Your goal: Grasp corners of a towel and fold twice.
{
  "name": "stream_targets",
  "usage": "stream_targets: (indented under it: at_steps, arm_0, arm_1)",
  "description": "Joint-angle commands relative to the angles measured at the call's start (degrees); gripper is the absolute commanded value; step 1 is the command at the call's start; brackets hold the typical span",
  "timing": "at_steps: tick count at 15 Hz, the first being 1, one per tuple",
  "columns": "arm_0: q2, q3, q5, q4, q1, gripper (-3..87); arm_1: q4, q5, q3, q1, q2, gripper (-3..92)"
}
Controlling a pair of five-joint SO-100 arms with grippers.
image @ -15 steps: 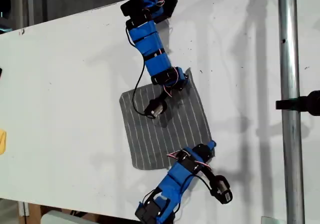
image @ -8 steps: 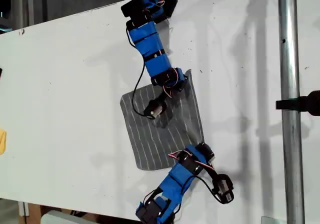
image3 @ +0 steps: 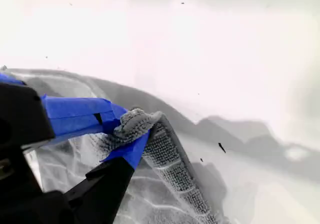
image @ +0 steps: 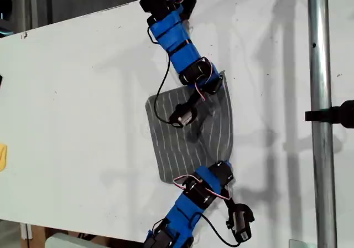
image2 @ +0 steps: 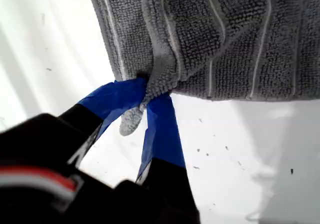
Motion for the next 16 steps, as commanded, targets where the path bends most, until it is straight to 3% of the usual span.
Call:
stream_targets:
  at_steps: [1, 5, 12, 16]
  arm_0:
    - [6.06, -1.85, -3.08, 3.87, 0.0, -2.8]
    - [12.57, 6.77, -1.23, 9.23, -10.99, -2.8]
    - [28.83, 25.49, 18.02, 9.93, -39.73, -2.8]
    - [36.21, 27.69, 23.91, 10.11, -48.52, -2.8]
  arm_1:
    - [0.53, 1.67, -2.72, 0.53, 9.58, -0.3]
    - [-2.64, -4.39, 4.75, 17.14, 16.17, -0.3]
    - [-9.58, -27.33, 5.01, 44.56, 15.38, -0.3]
    - [-9.49, -31.82, 3.87, 50.71, 20.83, -0.3]
